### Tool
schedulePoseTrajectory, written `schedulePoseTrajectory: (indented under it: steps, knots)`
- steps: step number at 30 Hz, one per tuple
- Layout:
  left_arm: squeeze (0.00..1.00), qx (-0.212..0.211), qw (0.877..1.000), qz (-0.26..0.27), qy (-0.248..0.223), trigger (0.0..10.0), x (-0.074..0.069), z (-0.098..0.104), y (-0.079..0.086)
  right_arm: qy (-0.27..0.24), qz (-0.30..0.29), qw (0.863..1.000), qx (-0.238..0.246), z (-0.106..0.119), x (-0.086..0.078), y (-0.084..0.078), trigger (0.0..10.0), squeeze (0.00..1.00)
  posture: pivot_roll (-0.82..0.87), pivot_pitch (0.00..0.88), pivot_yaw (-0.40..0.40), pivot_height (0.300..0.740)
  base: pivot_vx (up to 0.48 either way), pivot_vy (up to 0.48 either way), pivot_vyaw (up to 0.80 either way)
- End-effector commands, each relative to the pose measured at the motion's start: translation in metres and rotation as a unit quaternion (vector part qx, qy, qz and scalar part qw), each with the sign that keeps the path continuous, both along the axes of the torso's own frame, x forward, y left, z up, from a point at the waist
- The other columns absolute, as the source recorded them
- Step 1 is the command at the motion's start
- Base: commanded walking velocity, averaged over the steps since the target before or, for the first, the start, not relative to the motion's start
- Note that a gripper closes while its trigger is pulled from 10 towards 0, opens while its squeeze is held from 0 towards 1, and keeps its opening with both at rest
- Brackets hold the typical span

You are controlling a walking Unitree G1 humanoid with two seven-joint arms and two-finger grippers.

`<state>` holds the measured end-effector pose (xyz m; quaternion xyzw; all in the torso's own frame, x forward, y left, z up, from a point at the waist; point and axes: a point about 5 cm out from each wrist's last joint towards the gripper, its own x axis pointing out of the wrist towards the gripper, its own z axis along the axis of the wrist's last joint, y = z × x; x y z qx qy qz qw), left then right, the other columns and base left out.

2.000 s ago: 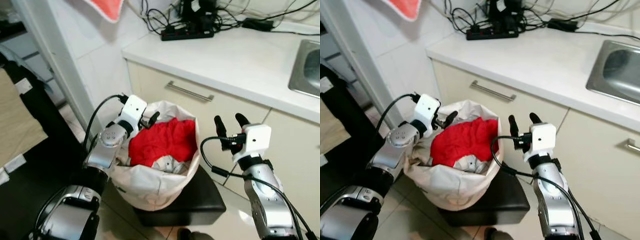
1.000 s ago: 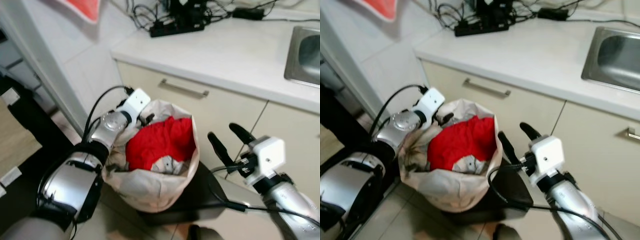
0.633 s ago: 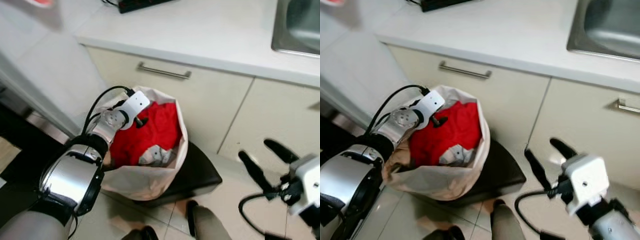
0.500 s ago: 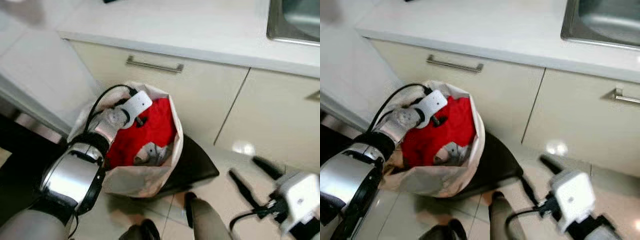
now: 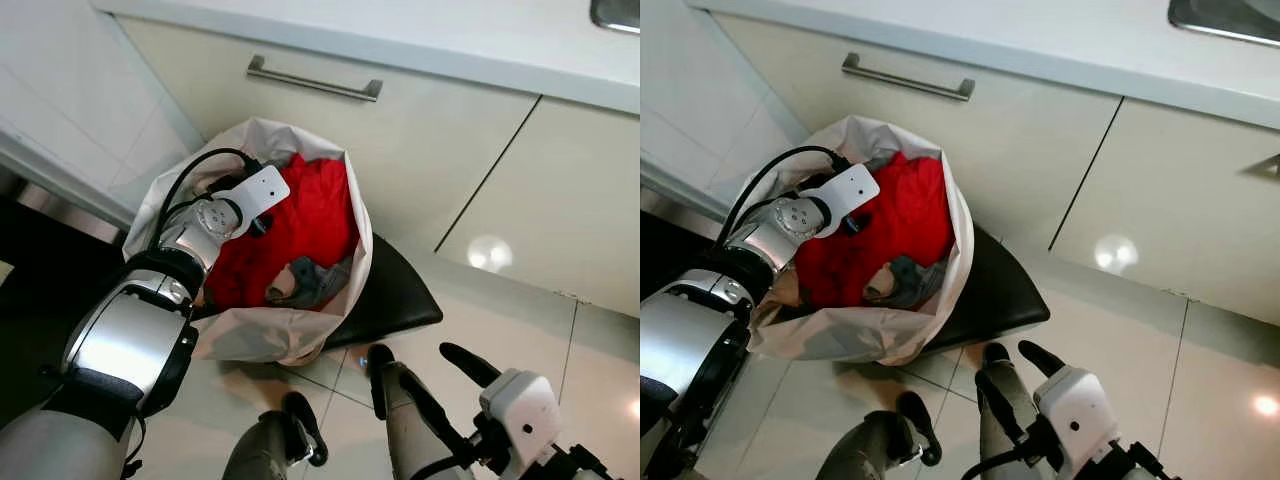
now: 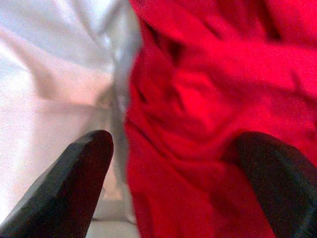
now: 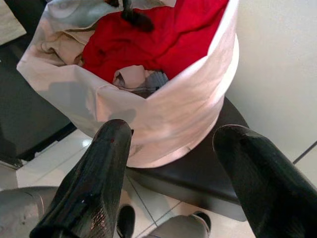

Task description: Clothes washing

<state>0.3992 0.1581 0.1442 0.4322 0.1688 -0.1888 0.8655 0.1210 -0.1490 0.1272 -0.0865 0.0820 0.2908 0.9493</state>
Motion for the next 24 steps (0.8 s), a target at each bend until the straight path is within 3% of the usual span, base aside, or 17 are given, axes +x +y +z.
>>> schedulePoseTrajectory:
  steps: [1, 5, 6, 7, 10, 11, 14, 18, 24]
  knots:
    - [0.52, 0.03, 0.998, 0.028, 0.039, 10.0, -0.008, -0.018, 0.014, 0.01, 0.001, 1.0, 0.013, -0.002, -0.004, 0.006, 10.0, 0.0, -0.49, 0.434, 0.157, 0.74, 0.0, 0.0, 0.0]
    - [0.48, 0.022, 0.997, 0.045, 0.065, 10.0, -0.013, -0.03, 0.013, 0.005, -0.007, 1.0, 0.018, 0.001, -0.004, 0.006, 10.0, 0.0, -0.5, 0.442, 0.151, 0.74, 0.0, 0.0, 0.0]
    - [0.4, 0.021, 0.996, 0.046, 0.071, 10.0, -0.014, -0.033, 0.012, 0.001, -0.01, 1.0, 0.02, 0.002, -0.004, 0.007, 10.0, 0.0, -0.5, 0.442, 0.152, 0.74, 0.0, 0.0, 0.0]
    - [0.0, 0.02, 0.996, 0.046, 0.078, 10.0, -0.018, -0.04, 0.011, -0.01, -0.014, 0.999, 0.028, 0.007, -0.003, 0.009, 10.0, 0.0, -0.5, 0.436, 0.154, 0.74, 0.0, 0.0, 0.0]
    - [0.0, 0.024, 0.995, 0.045, 0.083, 10.0, -0.02, -0.045, 0.009, -0.018, -0.016, 0.999, 0.035, 0.012, -0.002, 0.011, 10.0, 0.0, -0.5, 0.433, 0.155, 0.74, 0.0, 0.0, 0.0]
    - [0.0, 0.024, 0.995, 0.044, 0.086, 0.0, -0.022, -0.048, 0.007, -0.028, -0.018, 0.999, 0.033, 0.014, -0.002, 0.012, 10.0, 0.0, -0.51, 0.43, 0.158, 0.74, 0.0, 0.0, 0.0]
    - [0.0, 0.018, 0.995, 0.041, 0.091, 0.0, -0.023, -0.051, 0.002, -0.058, -0.024, 0.998, -0.007, 0.008, -0.002, 0.012, 10.0, 0.0, -0.5, 0.431, 0.163, 0.74, 0.0, 0.0, 0.0]
    - [0.0, 0.023, 0.994, 0.038, 0.101, 0.0, -0.026, -0.056, 0.0, -0.058, -0.029, 0.998, -0.001, 0.008, -0.002, 0.013, 10.0, 0.0, -0.5, 0.442, 0.171, 0.74, 0.0, 0.0, 0.0]
    - [0.0, -0.021, 0.992, 0.047, 0.111, 0.0, -0.031, -0.065, -0.006, -0.053, -0.04, 0.998, 0.002, 0.011, -0.008, 0.015, 10.0, 0.0, -0.53, 0.468, 0.177, 0.74, 0.0, 0.0, 0.0]
